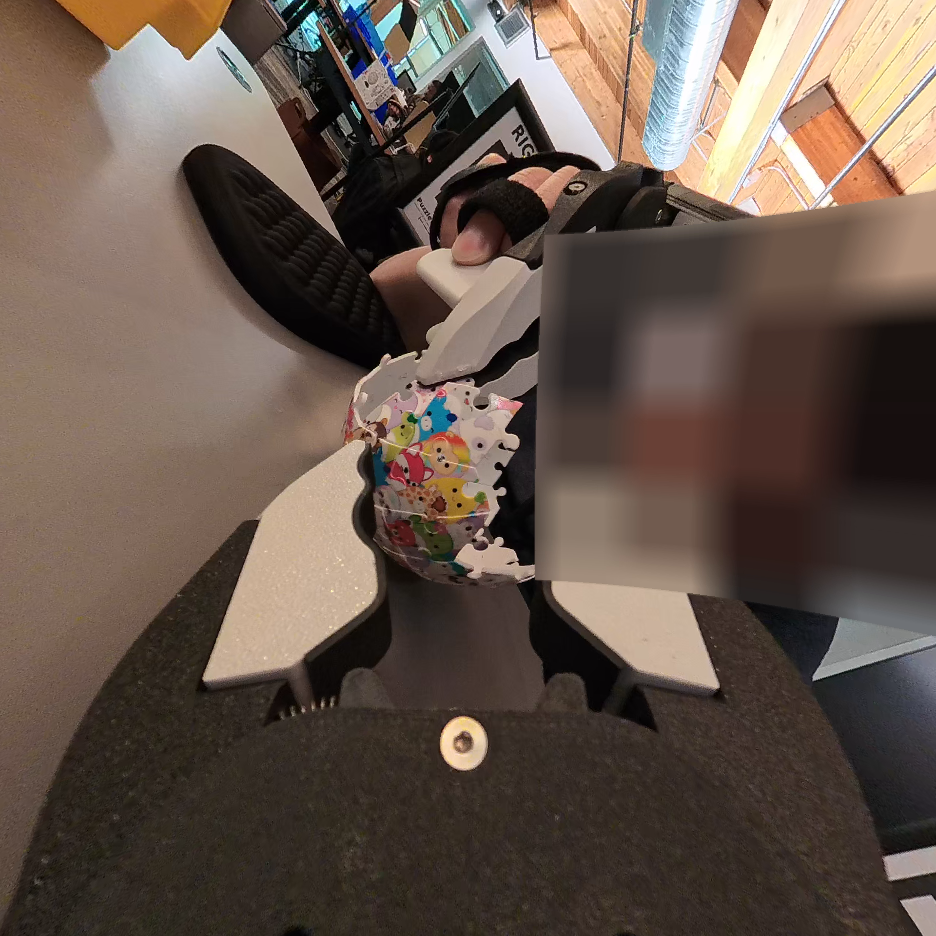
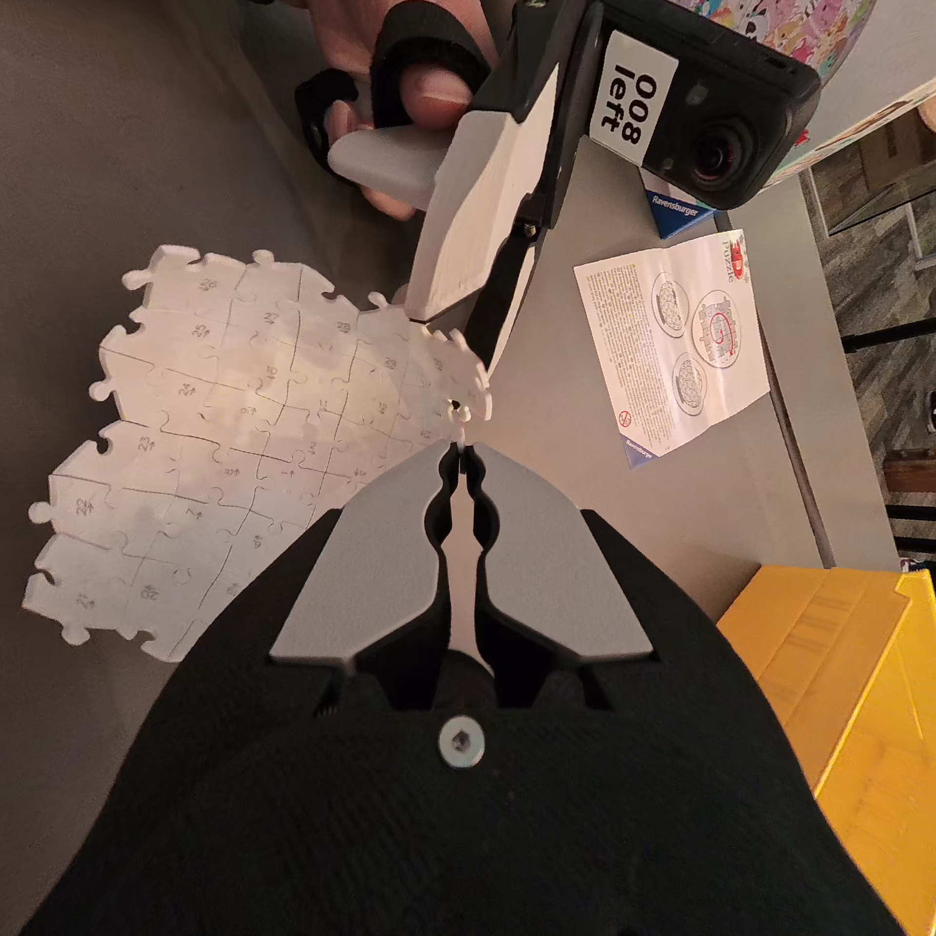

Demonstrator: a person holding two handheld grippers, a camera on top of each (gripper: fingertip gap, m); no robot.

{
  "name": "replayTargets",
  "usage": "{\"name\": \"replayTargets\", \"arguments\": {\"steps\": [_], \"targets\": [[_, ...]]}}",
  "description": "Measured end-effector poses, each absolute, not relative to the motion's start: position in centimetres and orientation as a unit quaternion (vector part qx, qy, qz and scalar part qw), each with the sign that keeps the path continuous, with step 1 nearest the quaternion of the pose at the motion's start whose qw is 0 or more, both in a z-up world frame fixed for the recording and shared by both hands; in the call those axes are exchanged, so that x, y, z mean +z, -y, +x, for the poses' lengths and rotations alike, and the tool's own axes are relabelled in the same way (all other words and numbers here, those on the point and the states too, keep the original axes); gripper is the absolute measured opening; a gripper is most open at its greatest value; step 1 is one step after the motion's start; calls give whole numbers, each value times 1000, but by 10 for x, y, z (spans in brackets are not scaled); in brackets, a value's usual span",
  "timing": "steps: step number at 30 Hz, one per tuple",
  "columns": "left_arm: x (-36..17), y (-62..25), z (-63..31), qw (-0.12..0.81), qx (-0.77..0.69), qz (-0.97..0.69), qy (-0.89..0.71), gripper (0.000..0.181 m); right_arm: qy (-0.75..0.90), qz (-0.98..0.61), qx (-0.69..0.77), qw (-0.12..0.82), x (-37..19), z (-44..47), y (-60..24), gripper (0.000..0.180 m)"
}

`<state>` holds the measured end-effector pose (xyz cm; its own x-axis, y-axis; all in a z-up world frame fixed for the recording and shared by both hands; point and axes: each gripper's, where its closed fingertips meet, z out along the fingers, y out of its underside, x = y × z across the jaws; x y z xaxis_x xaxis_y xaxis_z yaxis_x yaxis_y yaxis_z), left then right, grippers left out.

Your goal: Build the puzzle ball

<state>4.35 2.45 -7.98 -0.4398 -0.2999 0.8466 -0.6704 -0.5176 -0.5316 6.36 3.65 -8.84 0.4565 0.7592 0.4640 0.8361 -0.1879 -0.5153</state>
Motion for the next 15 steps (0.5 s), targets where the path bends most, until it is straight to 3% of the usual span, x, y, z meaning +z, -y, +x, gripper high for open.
{"name": "replayTargets", "arguments": {"steps": [15], "targets": [[-85, -30, 46, 137, 699, 533, 457, 68, 514, -772, -54, 370, -95, 64, -44, 4]]}}
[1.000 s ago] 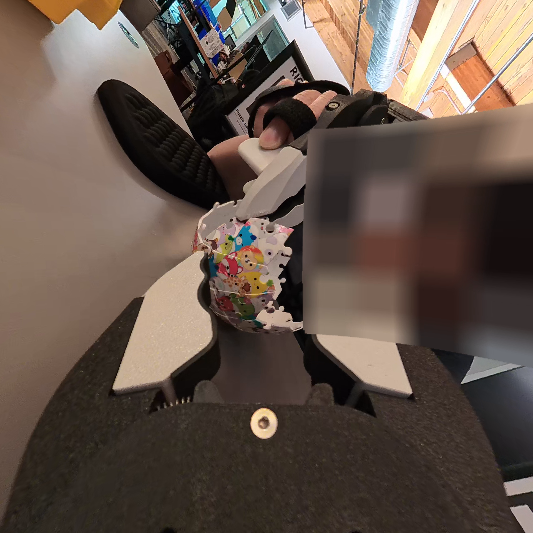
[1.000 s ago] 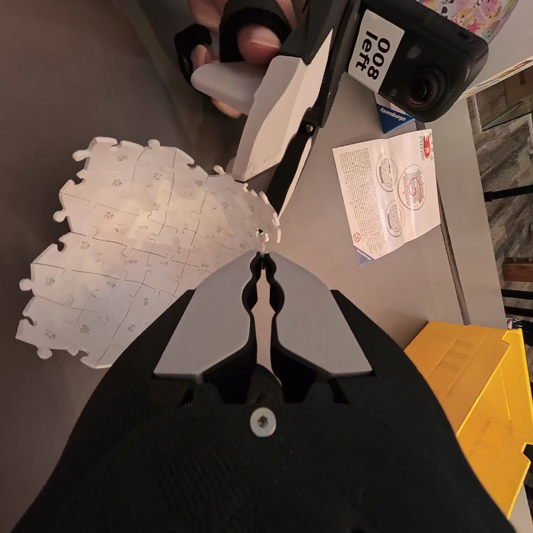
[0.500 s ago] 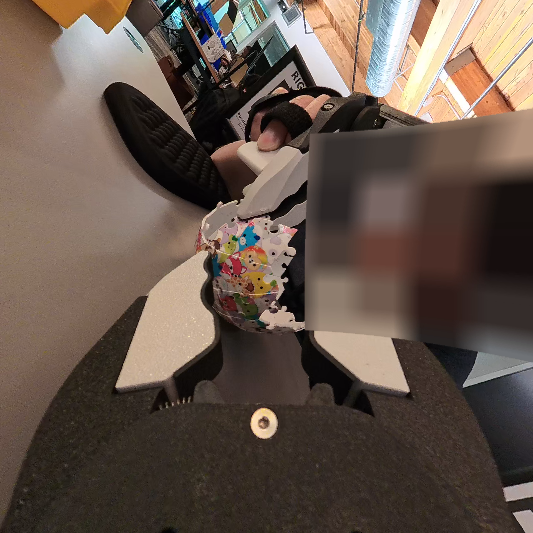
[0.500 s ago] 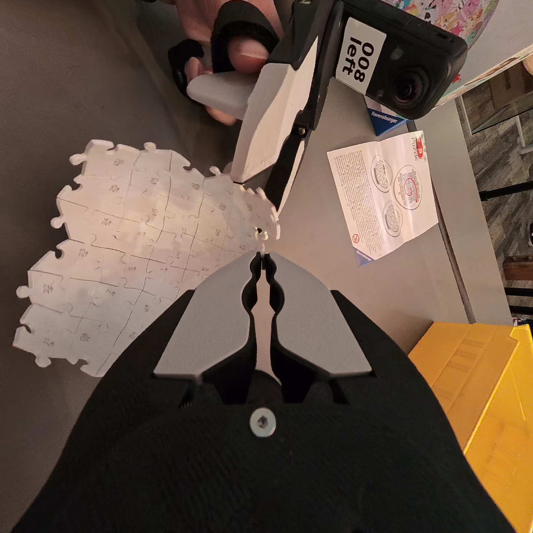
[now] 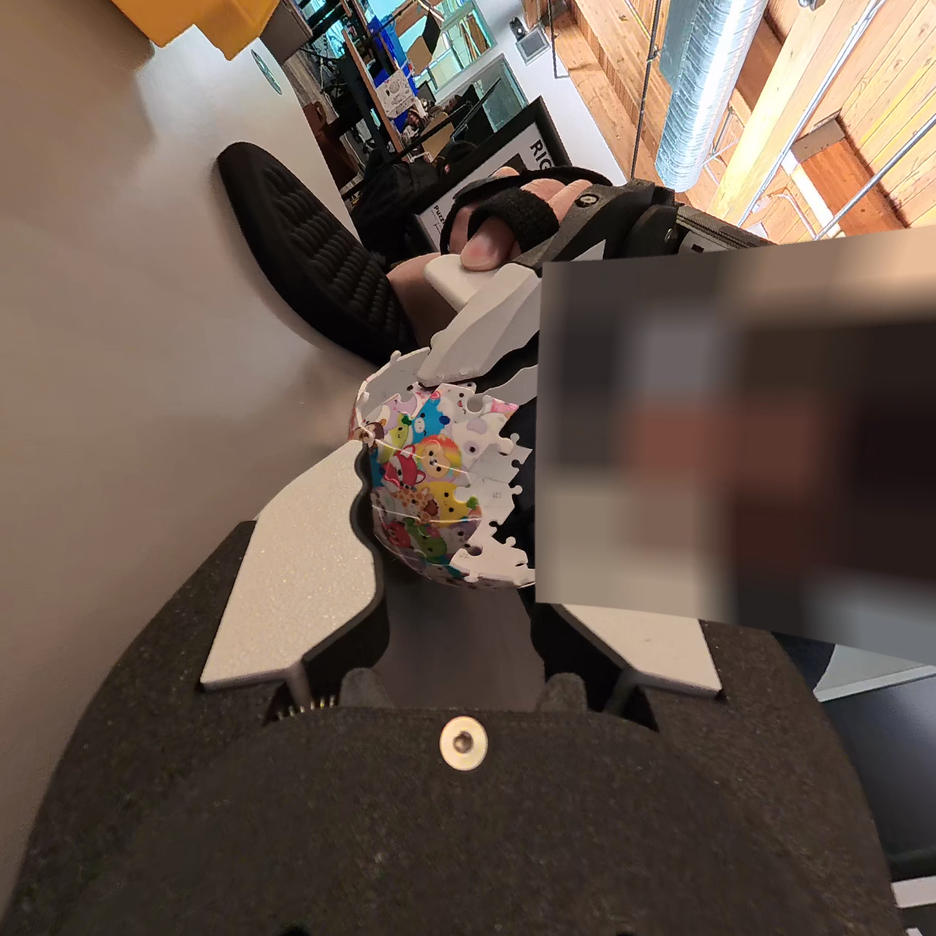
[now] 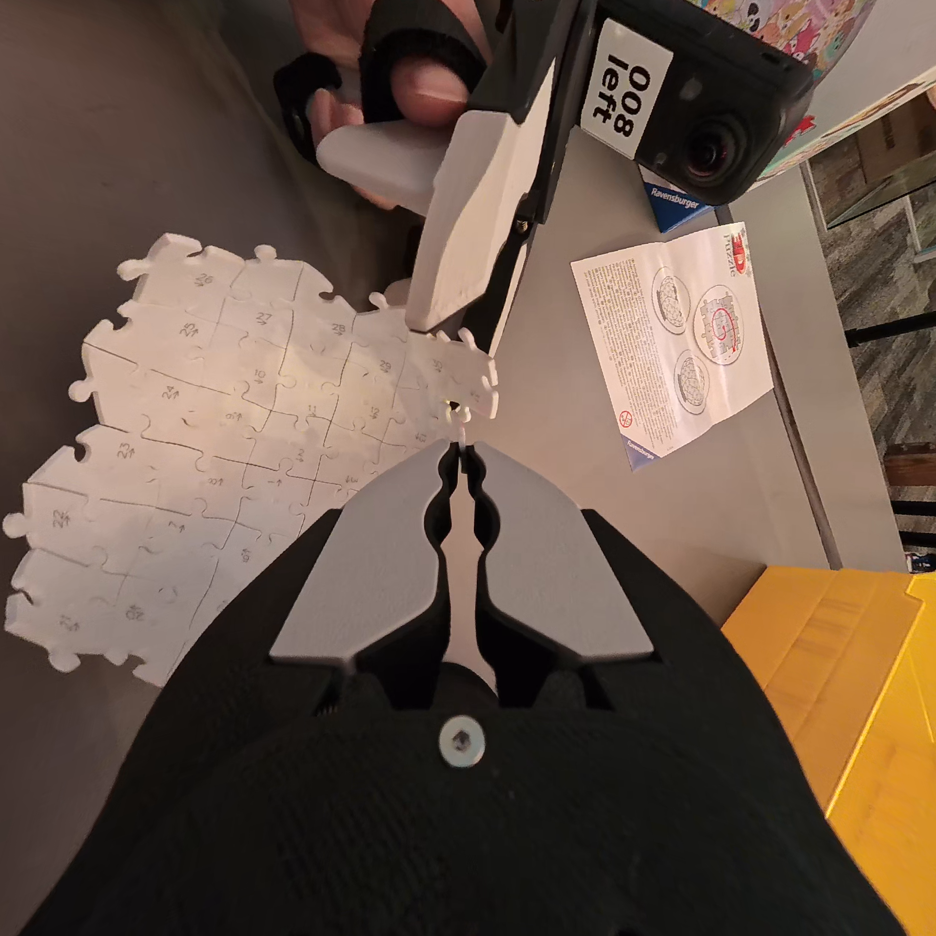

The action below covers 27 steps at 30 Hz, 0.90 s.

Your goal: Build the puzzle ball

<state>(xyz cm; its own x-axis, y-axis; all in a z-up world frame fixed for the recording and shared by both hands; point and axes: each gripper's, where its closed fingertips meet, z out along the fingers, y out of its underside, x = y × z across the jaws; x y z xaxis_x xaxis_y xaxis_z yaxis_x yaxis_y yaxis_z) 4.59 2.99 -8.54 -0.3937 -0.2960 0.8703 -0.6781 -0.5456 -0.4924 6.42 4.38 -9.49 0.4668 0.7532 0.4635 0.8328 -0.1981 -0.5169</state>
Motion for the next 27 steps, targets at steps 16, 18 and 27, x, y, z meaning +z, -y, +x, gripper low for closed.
{"name": "replayTargets", "arguments": {"steps": [16, 18, 27], "targets": [[-86, -31, 46, 140, 698, 537, 452, 67, 521, -766, -60, 371, -96, 65, -45, 4], [-87, -30, 46, 139, 696, 538, 454, 68, 520, -768, -62, 370, -97, 66, -46, 5], [-87, -30, 46, 137, 696, 537, 457, 67, 503, -781, -55, 366, -97, 68, -49, 6]]}}
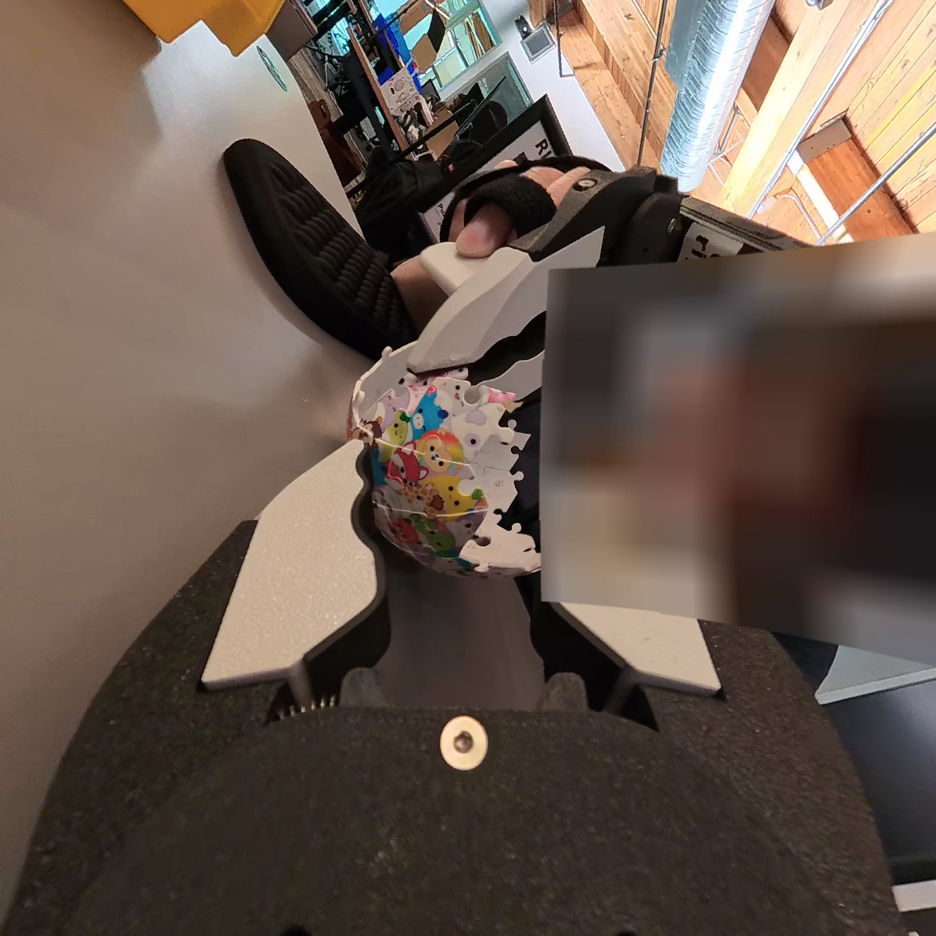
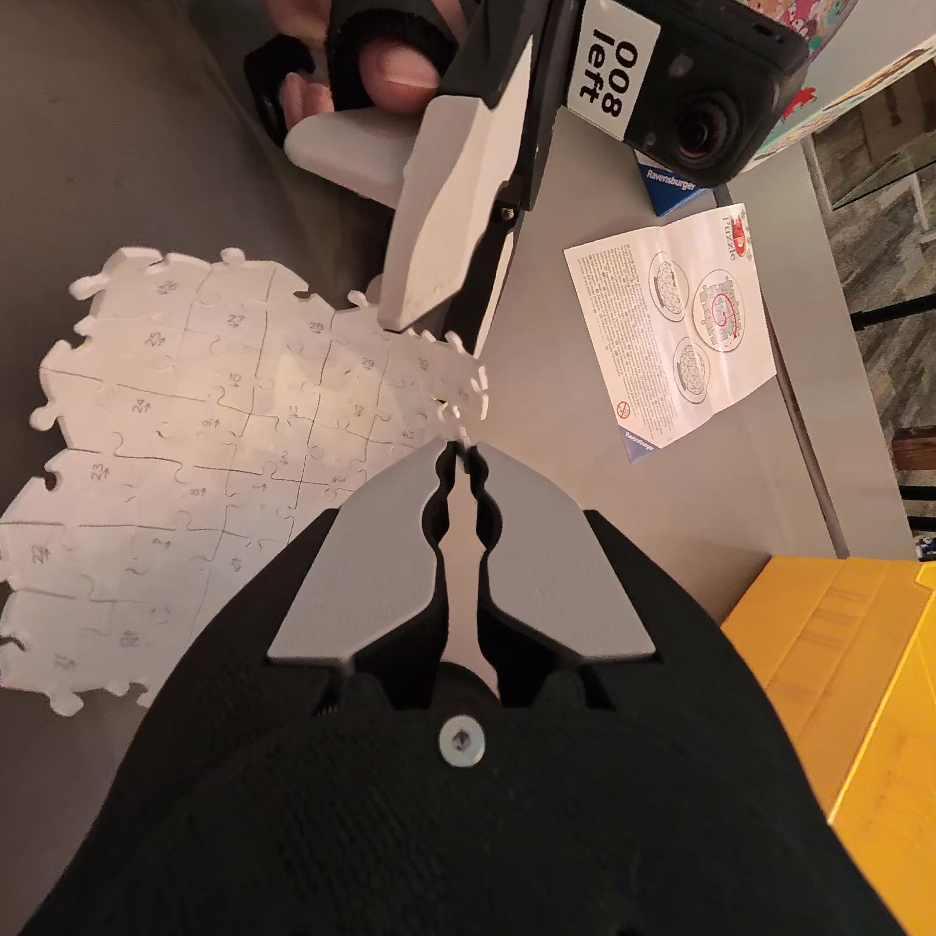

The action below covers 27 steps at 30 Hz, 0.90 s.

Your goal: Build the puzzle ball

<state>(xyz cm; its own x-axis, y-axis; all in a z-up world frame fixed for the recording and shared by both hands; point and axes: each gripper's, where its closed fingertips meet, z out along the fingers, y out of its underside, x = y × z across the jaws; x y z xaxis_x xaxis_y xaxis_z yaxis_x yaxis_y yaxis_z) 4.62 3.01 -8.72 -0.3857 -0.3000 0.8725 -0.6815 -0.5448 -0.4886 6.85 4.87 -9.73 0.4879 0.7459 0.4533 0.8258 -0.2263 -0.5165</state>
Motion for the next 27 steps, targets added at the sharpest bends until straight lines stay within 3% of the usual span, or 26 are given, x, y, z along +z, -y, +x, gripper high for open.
{"name": "replayTargets", "arguments": {"steps": [12, 27], "targets": [[-87, -30, 45, 134, 696, 532, 462, 60, 495, -790, 18, 361, -96, 68, -48, 6], [-83, -36, 46, 98, 696, 531, 473, 65, 491, -790, 25, 365, -94, 71, -52, 4]]}}
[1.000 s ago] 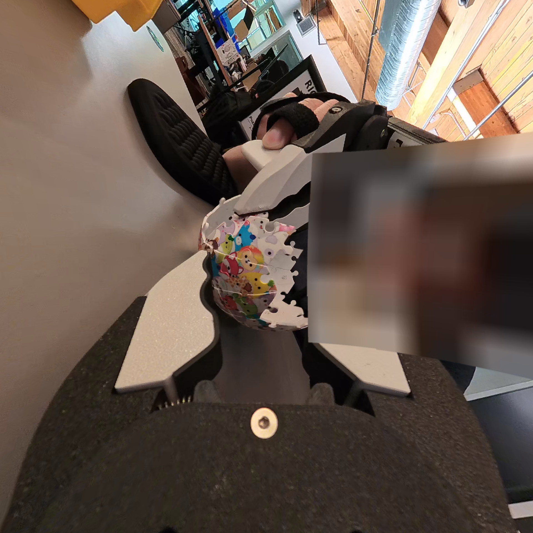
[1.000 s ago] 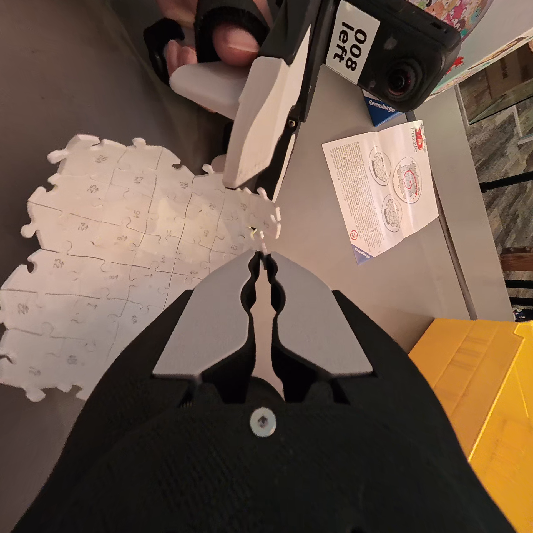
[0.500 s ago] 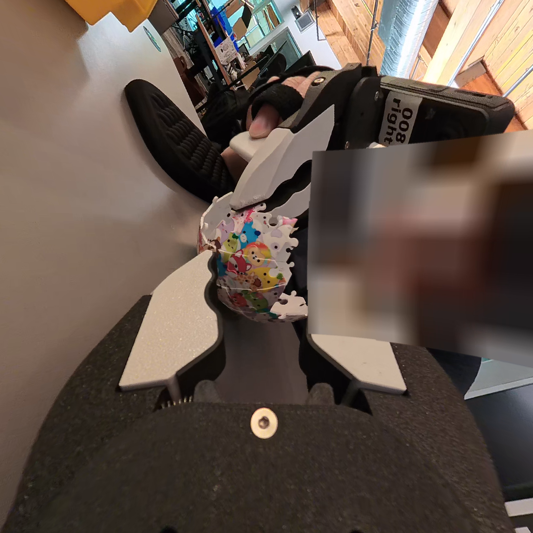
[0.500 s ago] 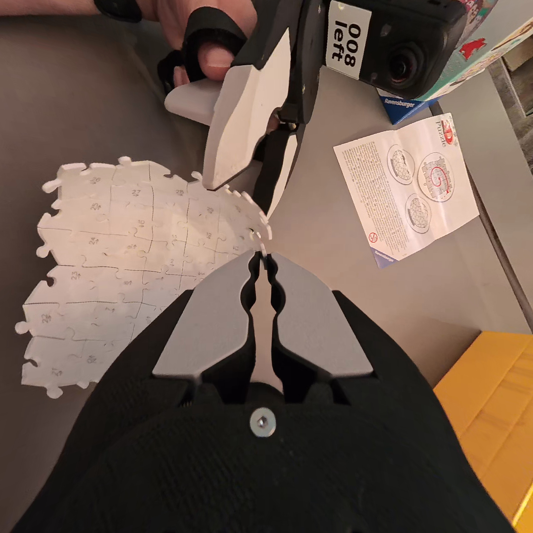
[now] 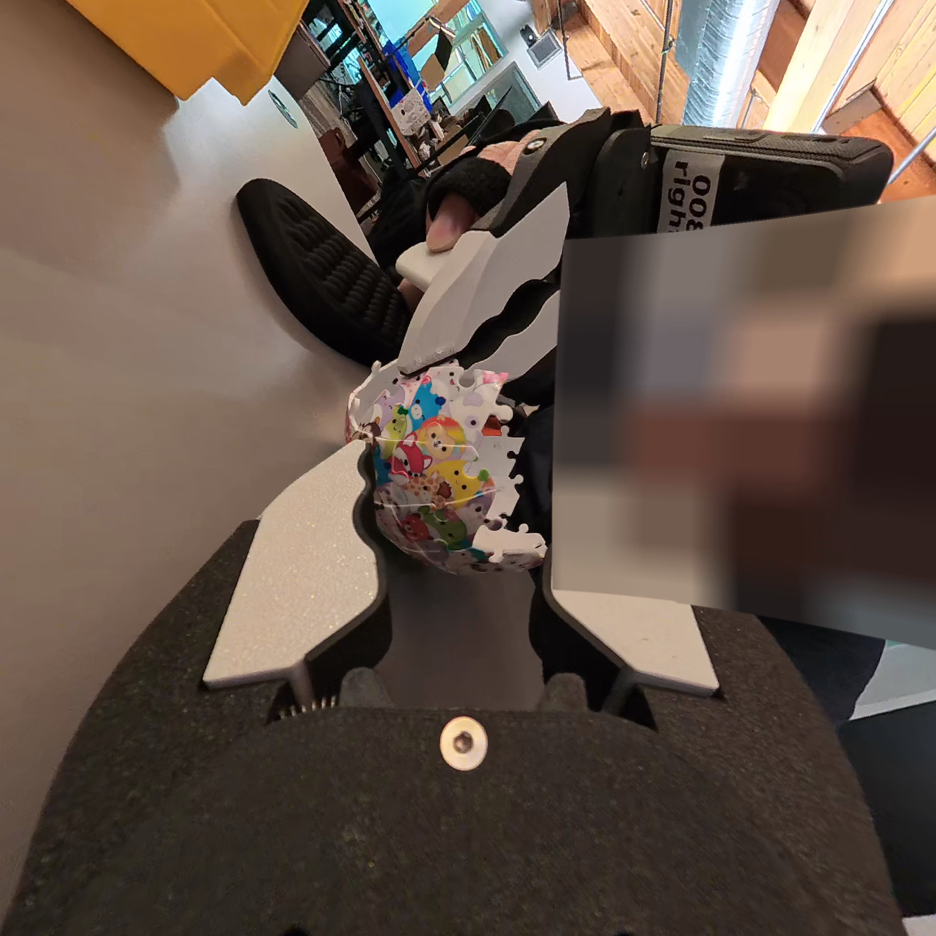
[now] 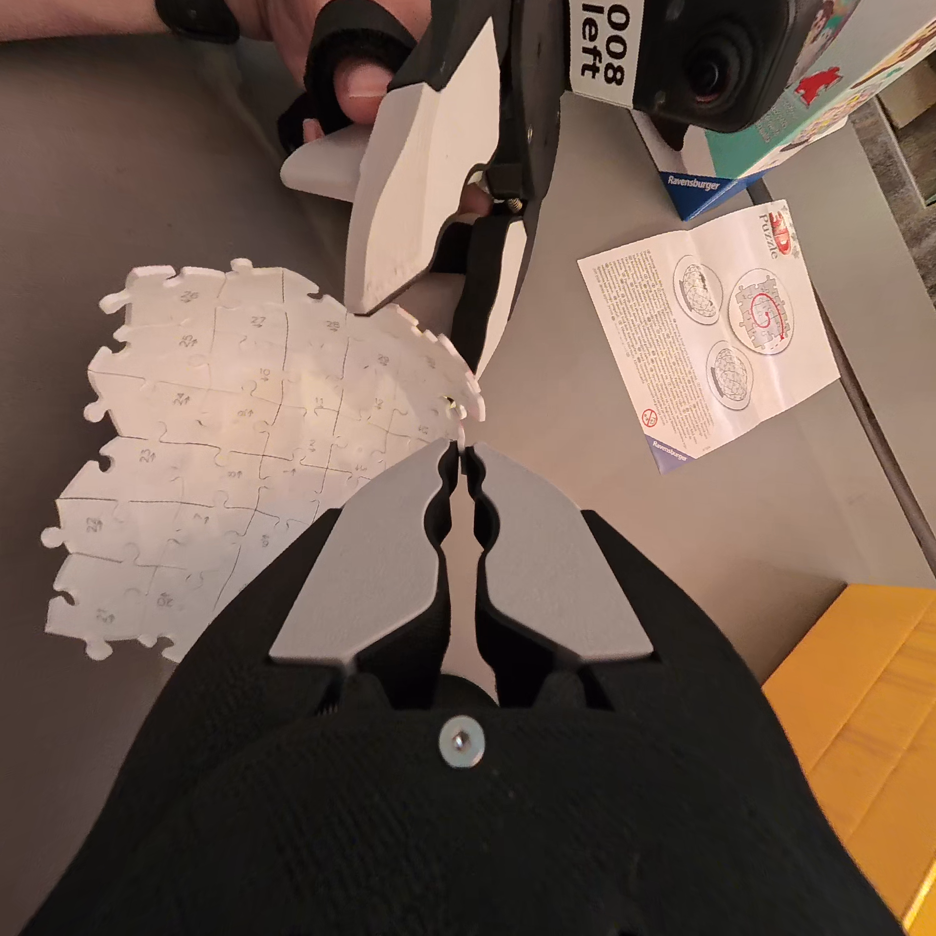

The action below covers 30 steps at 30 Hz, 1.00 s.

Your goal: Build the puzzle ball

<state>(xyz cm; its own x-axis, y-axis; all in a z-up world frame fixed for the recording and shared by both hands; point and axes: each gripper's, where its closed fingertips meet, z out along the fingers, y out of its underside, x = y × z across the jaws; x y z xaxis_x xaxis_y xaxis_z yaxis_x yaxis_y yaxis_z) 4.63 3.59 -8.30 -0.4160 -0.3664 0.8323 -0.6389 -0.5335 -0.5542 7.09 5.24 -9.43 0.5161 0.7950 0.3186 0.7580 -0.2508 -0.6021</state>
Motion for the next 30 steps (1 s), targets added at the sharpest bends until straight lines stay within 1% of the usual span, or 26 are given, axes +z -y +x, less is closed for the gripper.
{"name": "replayTargets", "arguments": {"steps": [9, 30], "targets": [[-83, -38, 48, 91, 697, 534, 470, 65, 484, -795, 34, 365, -95, 74, -55, 4], [-90, -40, 52, 115, 692, 554, 448, 63, 462, -811, 51, 356, -106, 83, -67, 10]]}}
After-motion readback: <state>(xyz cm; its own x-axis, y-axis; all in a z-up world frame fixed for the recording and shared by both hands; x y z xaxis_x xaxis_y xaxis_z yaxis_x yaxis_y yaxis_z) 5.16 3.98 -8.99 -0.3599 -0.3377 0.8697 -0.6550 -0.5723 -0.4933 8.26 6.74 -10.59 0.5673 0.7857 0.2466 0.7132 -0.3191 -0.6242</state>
